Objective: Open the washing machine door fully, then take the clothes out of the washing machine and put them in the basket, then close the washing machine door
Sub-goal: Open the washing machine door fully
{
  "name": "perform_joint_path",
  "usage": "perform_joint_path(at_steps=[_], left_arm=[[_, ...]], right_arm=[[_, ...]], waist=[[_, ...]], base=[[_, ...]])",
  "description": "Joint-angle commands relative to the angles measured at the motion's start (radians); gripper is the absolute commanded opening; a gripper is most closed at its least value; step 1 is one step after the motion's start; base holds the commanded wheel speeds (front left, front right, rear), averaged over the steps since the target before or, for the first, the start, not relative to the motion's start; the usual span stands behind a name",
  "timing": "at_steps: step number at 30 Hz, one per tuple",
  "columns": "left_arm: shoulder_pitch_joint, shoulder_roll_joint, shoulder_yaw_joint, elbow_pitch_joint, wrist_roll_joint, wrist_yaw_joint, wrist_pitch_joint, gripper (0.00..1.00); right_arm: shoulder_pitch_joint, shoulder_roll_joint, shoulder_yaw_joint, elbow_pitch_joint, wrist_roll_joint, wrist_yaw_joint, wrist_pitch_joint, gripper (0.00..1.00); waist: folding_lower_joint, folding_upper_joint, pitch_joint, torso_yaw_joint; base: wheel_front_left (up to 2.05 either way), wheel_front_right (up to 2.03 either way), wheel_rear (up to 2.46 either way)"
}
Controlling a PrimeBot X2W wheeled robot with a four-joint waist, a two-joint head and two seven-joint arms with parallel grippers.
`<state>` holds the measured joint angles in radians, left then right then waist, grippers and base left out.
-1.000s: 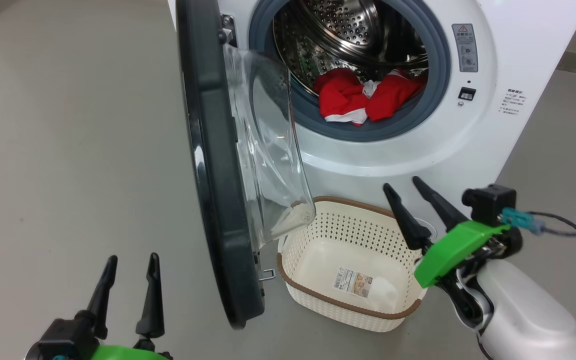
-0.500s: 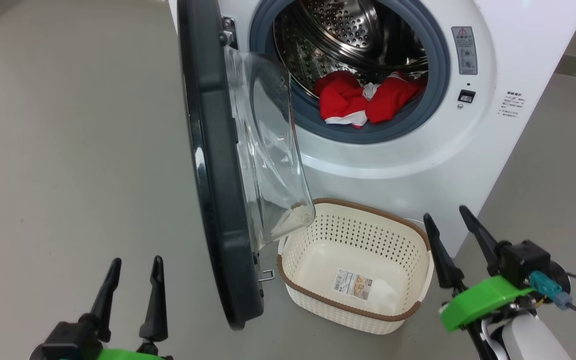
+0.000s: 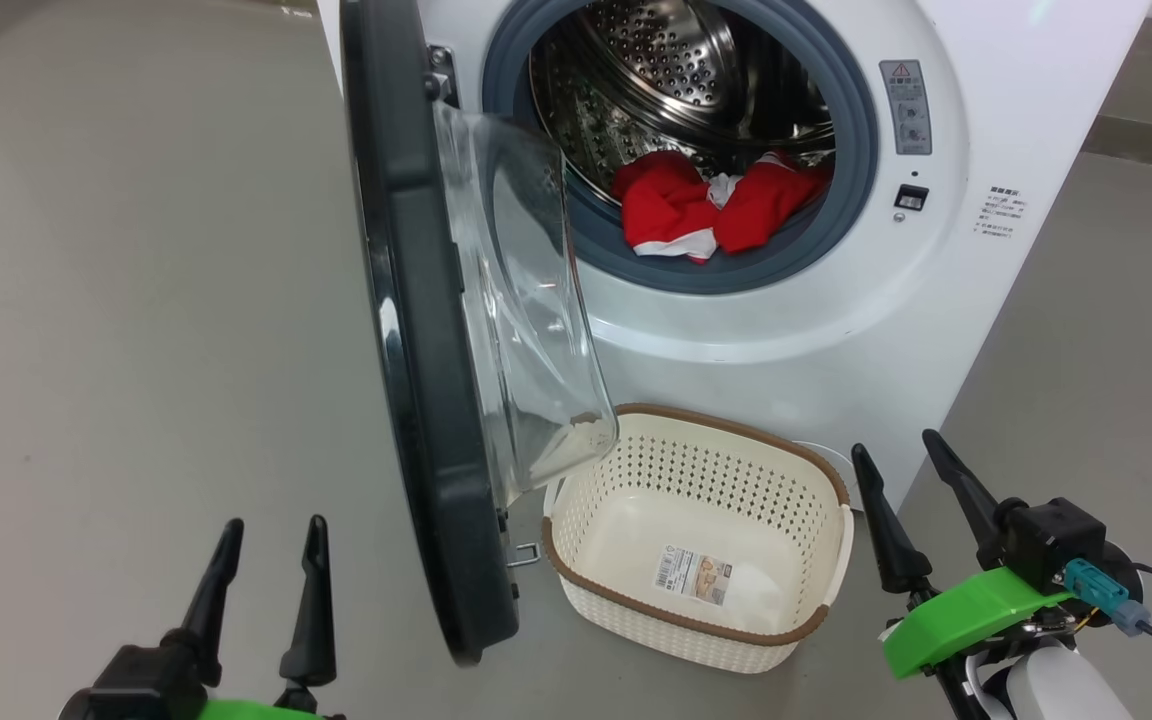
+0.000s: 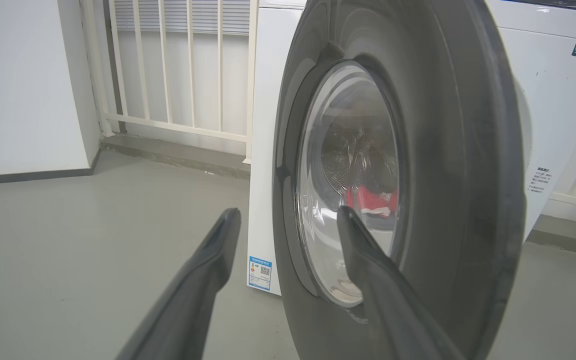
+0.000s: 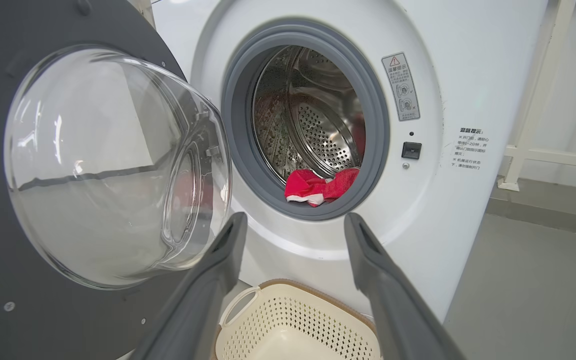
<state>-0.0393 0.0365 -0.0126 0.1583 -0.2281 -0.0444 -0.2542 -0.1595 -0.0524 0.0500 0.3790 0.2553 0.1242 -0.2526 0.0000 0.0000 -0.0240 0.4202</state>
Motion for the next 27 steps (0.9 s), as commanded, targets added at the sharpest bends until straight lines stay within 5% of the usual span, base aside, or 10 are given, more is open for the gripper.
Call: perform_joint_path(at_steps=[1, 22, 23, 25, 26, 27], left_arm=[[-0.007, 0.014, 0.031, -0.021, 0.013, -0.002, -0.008, 1.00], [0.000, 0.014, 0.036, 0.018, -0.026, -0.005, -0.008, 1.00], [0.000, 0.014, 0.036, 0.019, -0.028, -0.004, -0.008, 0.94], [-0.003, 0.014, 0.039, 0.017, -0.032, 0.003, -0.008, 0.19], [-0.005, 0.014, 0.041, 0.013, -0.033, 0.010, -0.008, 0.00], [-0.005, 0.014, 0.041, 0.013, -0.033, 0.010, -0.008, 0.00]], right_arm=[[-0.004, 0.002, 0.027, -0.028, 0.010, 0.007, -0.009, 1.00], [-0.002, 0.002, 0.074, -0.013, 0.094, 0.007, -0.009, 1.00], [-0.003, 0.002, 0.074, -0.013, 0.094, 0.007, -0.009, 1.00], [-0.003, 0.002, 0.074, -0.014, 0.094, 0.007, -0.009, 1.00], [-0.003, 0.002, 0.074, -0.013, 0.094, 0.007, -0.009, 1.00], [-0.003, 0.002, 0.074, -0.013, 0.094, 0.007, -0.009, 1.00]], waist=[[0.0000, 0.0000, -0.002, 0.000], [0.0000, 0.0000, -0.010, -0.006], [0.0000, 0.0000, -0.010, -0.006], [0.0000, 0.0000, -0.010, -0.008], [0.0000, 0.0000, -0.010, -0.008], [0.0000, 0.0000, -0.010, -0.008]], base=[[0.00, 0.00, 0.00], [0.00, 0.00, 0.00], [0.00, 0.00, 0.00], [0.00, 0.00, 0.00], [0.00, 0.00, 0.00], [0.00, 0.00, 0.00]])
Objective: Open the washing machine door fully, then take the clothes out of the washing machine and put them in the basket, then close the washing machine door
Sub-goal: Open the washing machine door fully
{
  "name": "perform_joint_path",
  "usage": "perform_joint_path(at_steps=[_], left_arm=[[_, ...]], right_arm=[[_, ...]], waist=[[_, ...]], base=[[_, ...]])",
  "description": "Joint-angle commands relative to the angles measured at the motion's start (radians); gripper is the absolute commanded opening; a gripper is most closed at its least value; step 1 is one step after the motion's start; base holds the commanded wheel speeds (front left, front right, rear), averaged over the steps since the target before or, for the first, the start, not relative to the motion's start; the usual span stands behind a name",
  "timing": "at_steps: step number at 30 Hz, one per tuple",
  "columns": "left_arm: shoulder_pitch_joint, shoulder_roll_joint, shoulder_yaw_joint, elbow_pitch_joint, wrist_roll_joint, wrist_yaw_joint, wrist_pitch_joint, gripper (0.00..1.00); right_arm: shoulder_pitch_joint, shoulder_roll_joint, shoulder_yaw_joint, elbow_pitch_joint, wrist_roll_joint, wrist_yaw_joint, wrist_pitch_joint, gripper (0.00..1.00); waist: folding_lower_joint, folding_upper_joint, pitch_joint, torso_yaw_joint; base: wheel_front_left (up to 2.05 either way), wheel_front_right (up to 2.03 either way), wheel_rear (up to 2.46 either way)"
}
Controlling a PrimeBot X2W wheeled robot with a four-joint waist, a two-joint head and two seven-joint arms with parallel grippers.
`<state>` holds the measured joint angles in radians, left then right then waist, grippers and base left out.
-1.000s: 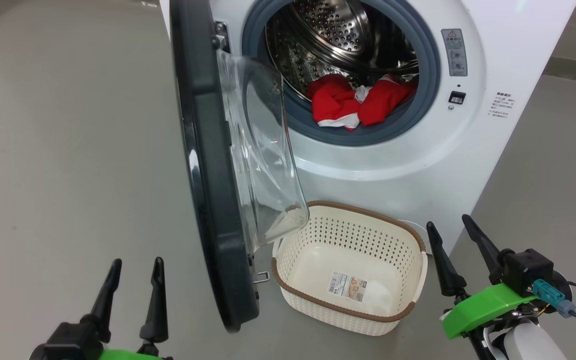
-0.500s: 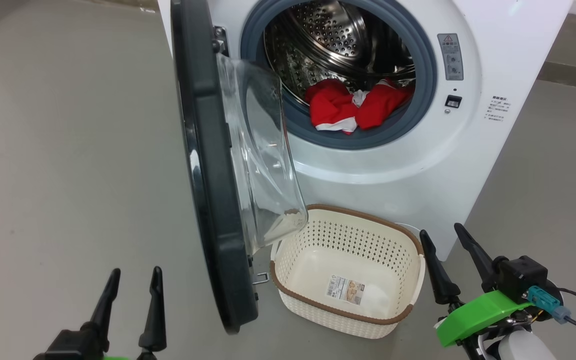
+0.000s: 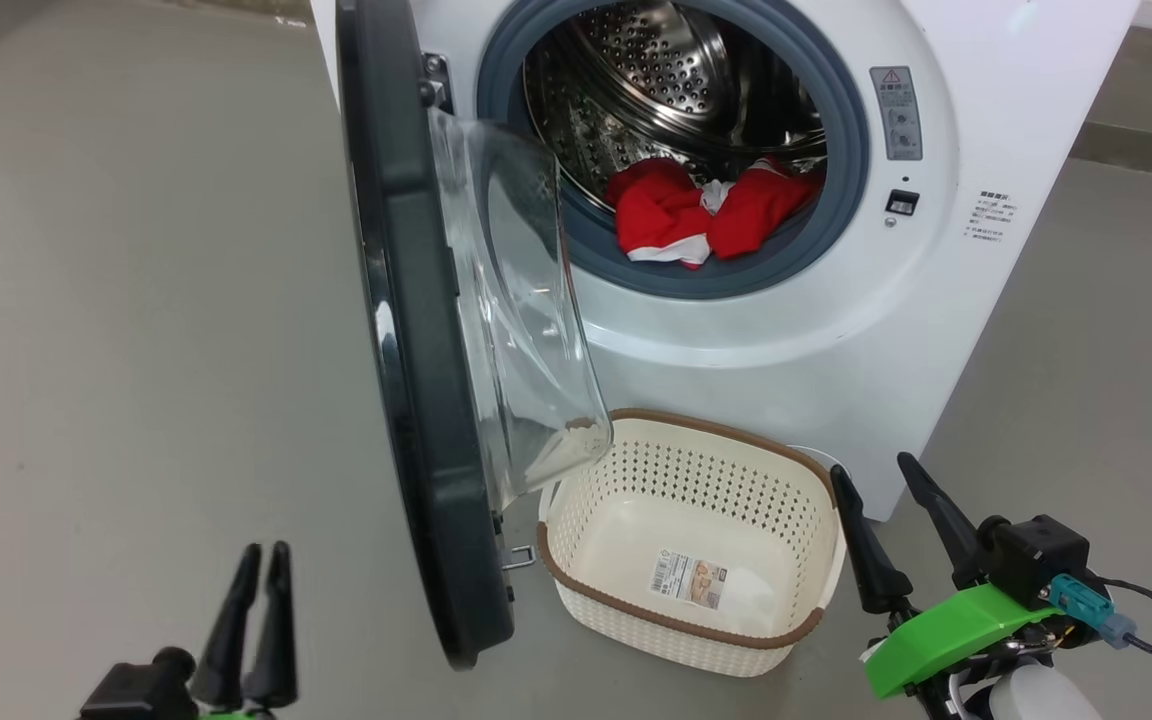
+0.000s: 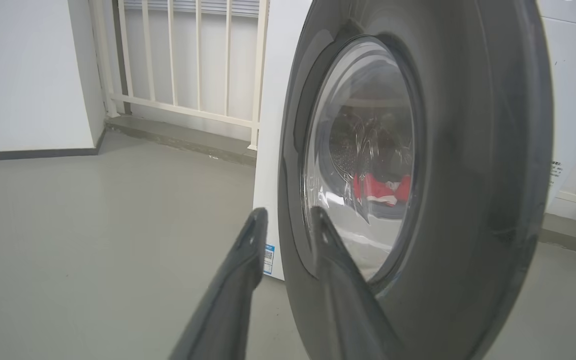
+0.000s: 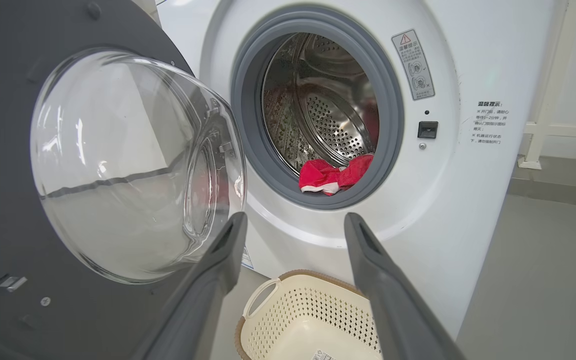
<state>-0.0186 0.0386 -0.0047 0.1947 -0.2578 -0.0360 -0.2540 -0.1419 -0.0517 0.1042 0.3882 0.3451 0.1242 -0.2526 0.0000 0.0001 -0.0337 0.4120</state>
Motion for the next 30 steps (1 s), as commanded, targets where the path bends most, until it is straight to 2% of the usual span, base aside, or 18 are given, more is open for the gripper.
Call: perform_joint_path(at_steps=[1, 7, 15, 23, 28, 30], left_arm=[[-0.029, 0.012, 0.033, -0.029, -0.006, 0.006, -0.008, 0.00], [-0.070, 0.012, 0.020, -0.097, -0.024, 0.040, -0.008, 0.00], [-0.172, 0.012, 0.002, -0.269, -0.007, 0.101, 0.000, 0.00], [-0.248, 0.012, -0.074, -0.464, 0.001, 0.109, 0.065, 0.00], [-0.248, 0.012, -0.179, -0.504, -0.027, 0.108, 0.121, 0.00], [-0.244, 0.012, -0.255, -0.491, -0.048, 0.086, 0.127, 0.00]], right_arm=[[-0.021, 0.001, 0.020, -0.021, 0.004, 0.007, -0.009, 1.00], [-0.020, 0.001, 0.014, -0.015, 0.002, 0.007, -0.009, 1.00], [-0.024, 0.001, 0.017, -0.010, 0.000, 0.007, -0.009, 1.00], [-0.029, 0.001, 0.023, -0.004, -0.001, 0.007, -0.009, 1.00], [-0.032, 0.001, 0.022, -0.006, -0.003, 0.007, -0.009, 1.00], [-0.035, 0.001, 0.017, -0.006, -0.009, 0.007, -0.009, 1.00]], waist=[[0.0000, -0.0001, 0.000, -0.001], [0.0000, -0.0001, -0.001, 0.000], [0.0000, -0.0001, -0.002, -0.003], [0.0000, -0.0001, 0.005, -0.017], [0.0000, -0.0001, 0.015, -0.025], [0.0000, -0.0001, 0.022, -0.026]], base=[[0.00, 0.00, 0.00], [0.00, 0.00, 0.00], [0.00, 0.00, 0.00], [0.00, 0.00, 0.00], [0.00, 0.00, 0.00], [0.00, 0.00, 0.00]])
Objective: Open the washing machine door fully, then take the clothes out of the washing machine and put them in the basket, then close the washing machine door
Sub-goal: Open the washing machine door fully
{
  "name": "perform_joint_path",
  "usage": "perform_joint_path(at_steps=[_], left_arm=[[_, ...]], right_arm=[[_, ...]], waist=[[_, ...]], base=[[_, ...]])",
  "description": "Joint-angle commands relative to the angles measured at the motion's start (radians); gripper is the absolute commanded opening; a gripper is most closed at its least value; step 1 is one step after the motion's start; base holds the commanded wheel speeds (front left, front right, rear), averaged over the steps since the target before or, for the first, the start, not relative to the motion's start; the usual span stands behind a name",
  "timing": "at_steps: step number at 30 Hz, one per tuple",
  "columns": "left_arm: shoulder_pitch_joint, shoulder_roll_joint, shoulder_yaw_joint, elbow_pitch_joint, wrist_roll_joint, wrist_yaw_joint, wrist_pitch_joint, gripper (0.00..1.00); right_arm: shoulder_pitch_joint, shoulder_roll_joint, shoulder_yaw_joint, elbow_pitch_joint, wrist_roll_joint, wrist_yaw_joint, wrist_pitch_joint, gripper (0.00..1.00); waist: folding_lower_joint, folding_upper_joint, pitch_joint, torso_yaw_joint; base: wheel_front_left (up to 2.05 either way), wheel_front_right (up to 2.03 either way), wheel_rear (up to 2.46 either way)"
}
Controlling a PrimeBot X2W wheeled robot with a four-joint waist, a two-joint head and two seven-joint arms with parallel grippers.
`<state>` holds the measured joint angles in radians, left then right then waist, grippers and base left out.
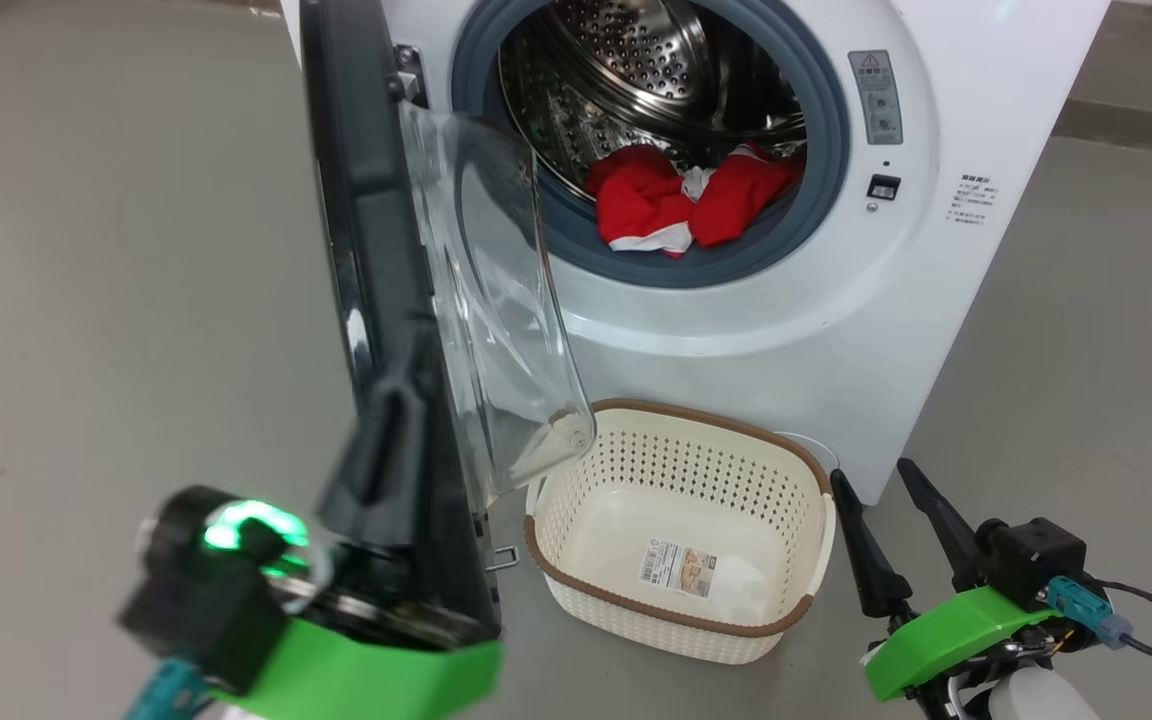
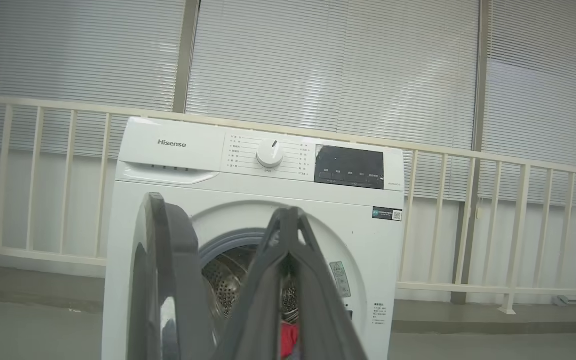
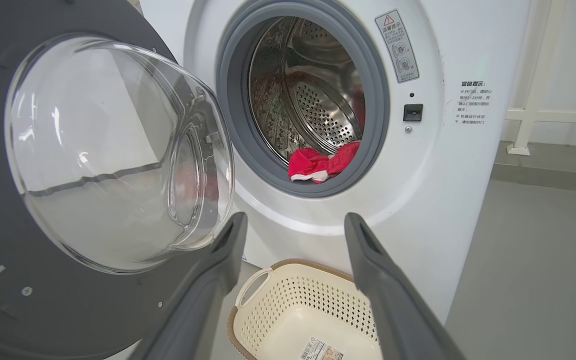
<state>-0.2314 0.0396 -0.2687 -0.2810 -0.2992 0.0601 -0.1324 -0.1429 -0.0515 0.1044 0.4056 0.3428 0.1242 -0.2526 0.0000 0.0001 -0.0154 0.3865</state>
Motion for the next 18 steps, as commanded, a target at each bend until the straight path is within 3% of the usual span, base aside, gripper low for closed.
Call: perform_joint_path(at_steps=[1, 5, 9, 18], left_arm=[[-0.028, 0.011, -0.015, -0.001, -0.013, -0.017, 0.006, 0.00], [-0.009, 0.011, -0.086, 0.084, -0.025, -0.032, 0.011, 0.00], [0.008, 0.011, -0.129, 0.182, -0.108, -0.035, 0.031, 0.00], [0.003, 0.014, -0.134, 0.344, -0.141, -0.001, 0.062, 0.00]], right_arm=[[-0.036, 0.001, 0.016, -0.023, -0.009, 0.007, -0.009, 1.00], [-0.040, 0.001, 0.016, -0.024, -0.011, 0.007, -0.009, 1.00], [-0.037, 0.001, 0.022, -0.027, -0.008, 0.007, -0.009, 1.00], [-0.034, 0.001, 0.020, -0.038, -0.017, 0.007, -0.009, 1.00]], waist=[[0.0000, -0.0001, 0.006, 0.000], [0.0000, -0.0001, 0.011, -0.003], [0.0000, -0.0001, 0.011, -0.007], [0.0000, -0.0001, 0.015, -0.011]], base=[[0.00, 0.00, 0.00], [0.00, 0.00, 0.00], [0.00, 0.00, 0.00], [0.00, 0.00, 0.00]])
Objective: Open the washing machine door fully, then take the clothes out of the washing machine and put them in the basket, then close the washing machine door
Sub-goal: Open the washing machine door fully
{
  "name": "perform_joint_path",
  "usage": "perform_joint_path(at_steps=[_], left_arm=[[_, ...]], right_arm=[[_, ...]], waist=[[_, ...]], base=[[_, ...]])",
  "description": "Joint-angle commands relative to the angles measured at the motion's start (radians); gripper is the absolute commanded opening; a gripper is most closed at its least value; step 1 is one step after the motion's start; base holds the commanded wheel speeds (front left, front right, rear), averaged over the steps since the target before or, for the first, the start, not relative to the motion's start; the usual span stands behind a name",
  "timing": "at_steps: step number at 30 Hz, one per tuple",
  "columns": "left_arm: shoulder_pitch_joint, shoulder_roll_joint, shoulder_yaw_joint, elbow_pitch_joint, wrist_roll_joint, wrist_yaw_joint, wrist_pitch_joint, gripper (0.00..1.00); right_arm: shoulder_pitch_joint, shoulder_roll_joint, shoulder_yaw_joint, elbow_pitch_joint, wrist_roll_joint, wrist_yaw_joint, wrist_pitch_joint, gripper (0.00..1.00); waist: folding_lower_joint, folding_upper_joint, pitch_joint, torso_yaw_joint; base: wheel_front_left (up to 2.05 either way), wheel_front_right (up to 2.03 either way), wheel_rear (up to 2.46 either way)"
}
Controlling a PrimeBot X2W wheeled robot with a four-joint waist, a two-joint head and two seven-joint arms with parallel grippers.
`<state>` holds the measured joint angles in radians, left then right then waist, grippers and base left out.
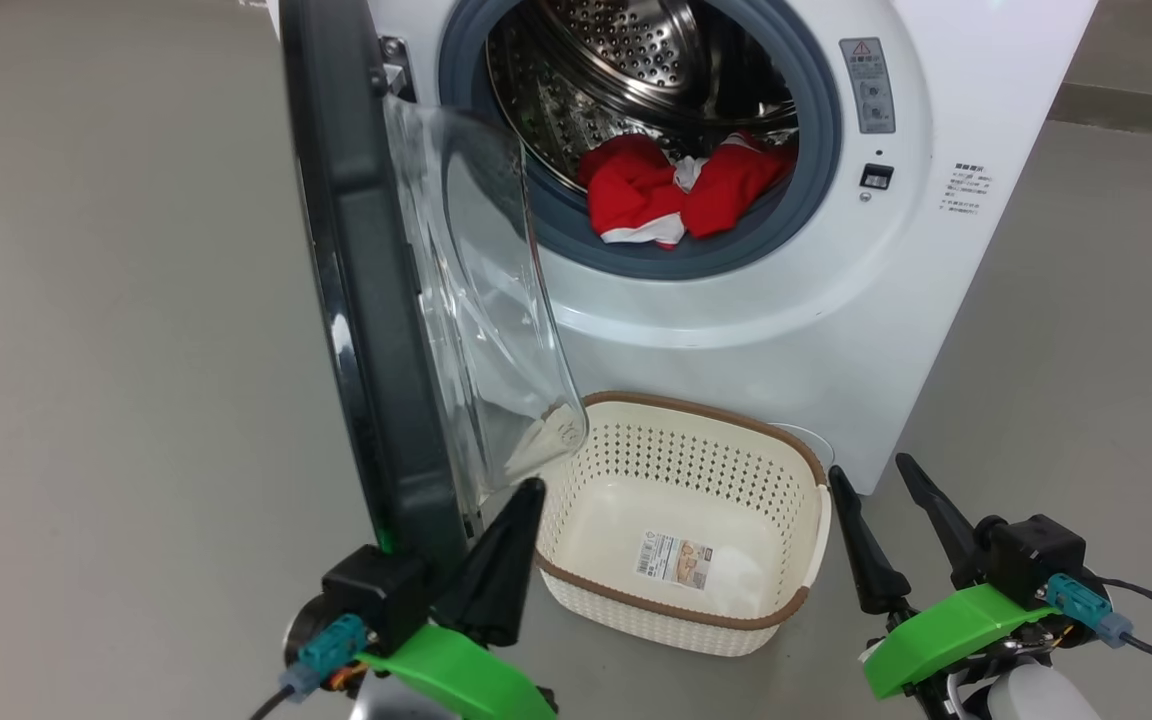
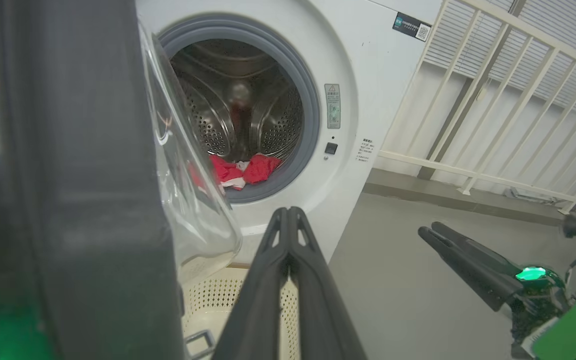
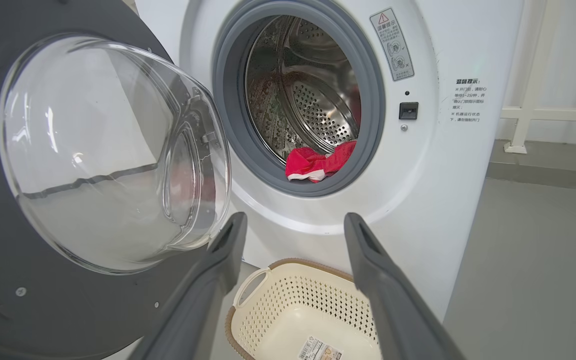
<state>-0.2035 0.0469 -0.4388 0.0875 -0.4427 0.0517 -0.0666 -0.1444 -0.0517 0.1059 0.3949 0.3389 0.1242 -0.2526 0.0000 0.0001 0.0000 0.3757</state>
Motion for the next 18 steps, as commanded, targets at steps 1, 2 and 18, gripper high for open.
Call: perform_joint_path(at_steps=[1, 2, 18], left_arm=[[-0.027, 0.009, 0.043, -0.009, 0.005, 0.017, -0.007, 0.00], [-0.030, 0.017, 0.048, 0.005, 0.017, 0.029, -0.007, 0.00], [0.001, 0.079, 0.160, 0.040, 0.007, 0.129, -0.023, 0.00]], right_arm=[[-0.031, 0.001, 0.018, -0.028, -0.015, 0.007, -0.009, 1.00], [-0.030, 0.001, 0.018, -0.029, -0.016, 0.007, -0.009, 1.00], [-0.019, 0.001, 0.023, -0.015, -0.026, 0.007, -0.009, 1.00]], waist=[[0.0000, -0.0001, 0.000, 0.000], [0.0000, -0.0001, -0.001, 0.000], [0.0000, -0.0001, -0.003, 0.034]], base=[[0.00, 0.00, 0.00], [0.00, 0.00, 0.00], [0.00, 0.00, 0.00]])
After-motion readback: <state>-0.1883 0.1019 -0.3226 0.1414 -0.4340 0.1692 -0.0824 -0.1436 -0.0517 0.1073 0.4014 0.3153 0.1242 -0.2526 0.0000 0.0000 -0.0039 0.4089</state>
